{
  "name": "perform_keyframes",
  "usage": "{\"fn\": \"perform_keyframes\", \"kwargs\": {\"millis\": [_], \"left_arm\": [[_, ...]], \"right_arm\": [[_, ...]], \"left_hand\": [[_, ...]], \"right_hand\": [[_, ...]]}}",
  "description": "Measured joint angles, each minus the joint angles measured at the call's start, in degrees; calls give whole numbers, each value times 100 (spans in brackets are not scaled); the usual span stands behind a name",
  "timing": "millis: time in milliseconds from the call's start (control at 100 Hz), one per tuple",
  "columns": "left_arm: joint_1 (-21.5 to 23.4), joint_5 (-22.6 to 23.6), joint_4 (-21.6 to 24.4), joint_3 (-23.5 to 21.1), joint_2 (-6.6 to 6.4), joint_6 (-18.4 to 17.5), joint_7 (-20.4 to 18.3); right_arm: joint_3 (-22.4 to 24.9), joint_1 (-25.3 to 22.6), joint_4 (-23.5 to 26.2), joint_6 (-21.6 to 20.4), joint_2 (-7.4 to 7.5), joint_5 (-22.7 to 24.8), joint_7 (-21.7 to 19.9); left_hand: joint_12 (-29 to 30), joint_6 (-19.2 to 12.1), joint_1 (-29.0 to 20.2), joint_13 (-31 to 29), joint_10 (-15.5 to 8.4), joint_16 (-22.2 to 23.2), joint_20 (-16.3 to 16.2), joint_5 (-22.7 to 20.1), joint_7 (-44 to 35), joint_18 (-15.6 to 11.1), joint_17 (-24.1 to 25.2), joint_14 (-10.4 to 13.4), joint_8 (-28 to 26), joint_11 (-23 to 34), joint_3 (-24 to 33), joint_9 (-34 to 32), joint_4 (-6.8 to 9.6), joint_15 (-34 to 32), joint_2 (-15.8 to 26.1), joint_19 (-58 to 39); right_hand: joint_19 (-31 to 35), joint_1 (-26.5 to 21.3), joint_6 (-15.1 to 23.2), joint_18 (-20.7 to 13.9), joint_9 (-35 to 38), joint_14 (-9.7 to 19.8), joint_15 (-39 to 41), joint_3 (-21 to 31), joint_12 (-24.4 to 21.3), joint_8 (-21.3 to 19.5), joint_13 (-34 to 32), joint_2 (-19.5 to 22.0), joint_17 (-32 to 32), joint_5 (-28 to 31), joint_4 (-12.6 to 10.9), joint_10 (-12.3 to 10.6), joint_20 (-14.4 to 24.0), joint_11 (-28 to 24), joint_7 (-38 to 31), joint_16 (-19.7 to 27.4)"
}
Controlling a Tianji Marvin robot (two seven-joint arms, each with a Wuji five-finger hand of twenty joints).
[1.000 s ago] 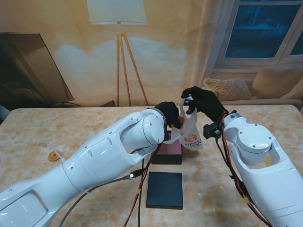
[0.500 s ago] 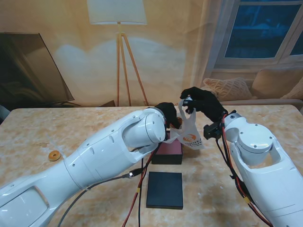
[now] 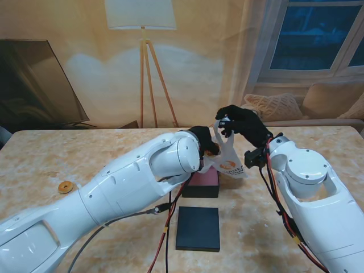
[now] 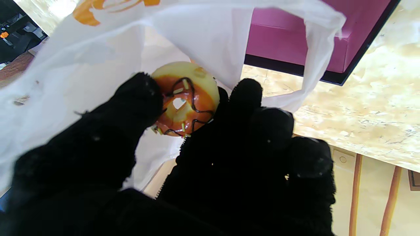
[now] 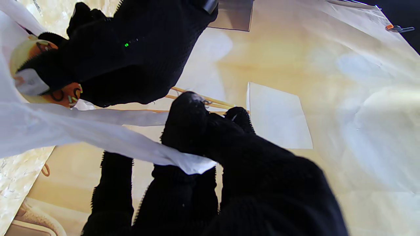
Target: Pack mini donuts into a plastic bag, tie the opening and put the bag into the gift box
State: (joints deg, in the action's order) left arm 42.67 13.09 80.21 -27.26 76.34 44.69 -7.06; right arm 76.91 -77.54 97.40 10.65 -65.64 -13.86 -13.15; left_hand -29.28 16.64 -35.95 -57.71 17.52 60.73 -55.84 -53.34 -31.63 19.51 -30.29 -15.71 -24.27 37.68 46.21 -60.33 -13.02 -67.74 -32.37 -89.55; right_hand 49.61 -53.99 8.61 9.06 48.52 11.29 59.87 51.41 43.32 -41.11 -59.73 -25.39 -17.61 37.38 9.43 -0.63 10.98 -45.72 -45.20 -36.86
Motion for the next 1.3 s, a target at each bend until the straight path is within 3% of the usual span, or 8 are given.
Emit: {"fn": "perform_keyframes", "kwargs": {"millis": [220, 400, 590, 830, 1000, 1150, 1300], "left_arm": [[-5, -86, 16, -7, -15, 53, -24], [13, -144, 102, -60, -69, 88, -116], [176, -147, 320, -270, -179, -22, -115], [289, -135, 417, -345, -276, -286, -135], [295, -356, 422, -392, -286, -293, -170], [278, -187, 437, -336, -305, -284, -223], [253, -129, 486, -309, -351, -291, -320]], "right_arm": [[-1, -8, 1, 3, 1, -7, -1], [-9, -11, 4, -33, 1, 46, 26], [-11, -2, -24, -54, -14, 76, 180], [-3, -6, -38, -22, -29, 82, 254], [5, -13, -24, -1, -31, 69, 250], [12, -15, -23, -1, -31, 69, 231], [19, -20, -21, 4, -29, 58, 206]], "left_hand": [[-6, 157, 79, 666, 226, 155, -216, 16, 817, 41, 669, -131, -12, -249, 16, 614, 118, 360, 205, 419], [-182, 176, 167, 1170, 361, 283, -318, 374, 1406, -19, 1206, -158, 6, -531, -6, 1442, 191, 553, 417, 811], [-396, 66, 168, 1703, 441, 362, -318, 584, 1478, -127, 1604, -165, -130, -649, -24, 2250, 249, 780, 438, 1139], [-93, 75, 164, 2432, 598, 368, -274, 1030, 1826, -163, 1971, -257, -99, -1541, -26, 3037, 317, 1362, 652, 1560], [-17, 143, 164, 2471, 602, 441, -260, 1037, 2109, -162, 1986, -310, 53, -1549, -26, 3040, 326, 1434, 663, 1570], [-887, 113, 373, 2476, 594, 956, -327, 1236, 2197, -171, 1991, -247, 163, -880, -194, 3174, 327, 993, 743, 1406], [-1124, -107, 443, 2614, 569, 1023, -346, 1350, 2199, -229, 2092, -197, 173, -961, -305, 3313, 328, 1034, 863, 1431]], "right_hand": [[-2, 0, 1, -1, 0, 0, -3, -1, 4, 0, 0, 0, -61, 0, 0, 0, -1, 0, 0, 0], [-2, 0, 1, -1, 0, 0, -4, -2, 10, 1, 0, 0, -149, 0, 0, 0, -1, 0, 0, 0], [132, -1, 2, -1, 0, 2, 62, -2, 75, 0, 0, 0, -271, -1, 0, 0, -3, 0, 0, 0], [196, -1, 2, 2, 0, 4, 66, -2, 79, 1, 0, 1, -281, -1, 0, 0, 4, -1, 0, 0], [199, -1, 2, 5, 0, 5, 68, -2, 80, 0, 0, 1, -284, -1, 0, 0, 7, -1, 0, 0], [207, -1, 2, 6, 0, 5, 69, -2, 80, 0, 0, 1, -284, -1, 0, 0, 31, -1, 0, 0], [208, -1, 2, 8, 0, 5, 71, -2, 80, 1, 0, 1, -284, -1, 0, 0, 43, -1, 0, 0]]}}
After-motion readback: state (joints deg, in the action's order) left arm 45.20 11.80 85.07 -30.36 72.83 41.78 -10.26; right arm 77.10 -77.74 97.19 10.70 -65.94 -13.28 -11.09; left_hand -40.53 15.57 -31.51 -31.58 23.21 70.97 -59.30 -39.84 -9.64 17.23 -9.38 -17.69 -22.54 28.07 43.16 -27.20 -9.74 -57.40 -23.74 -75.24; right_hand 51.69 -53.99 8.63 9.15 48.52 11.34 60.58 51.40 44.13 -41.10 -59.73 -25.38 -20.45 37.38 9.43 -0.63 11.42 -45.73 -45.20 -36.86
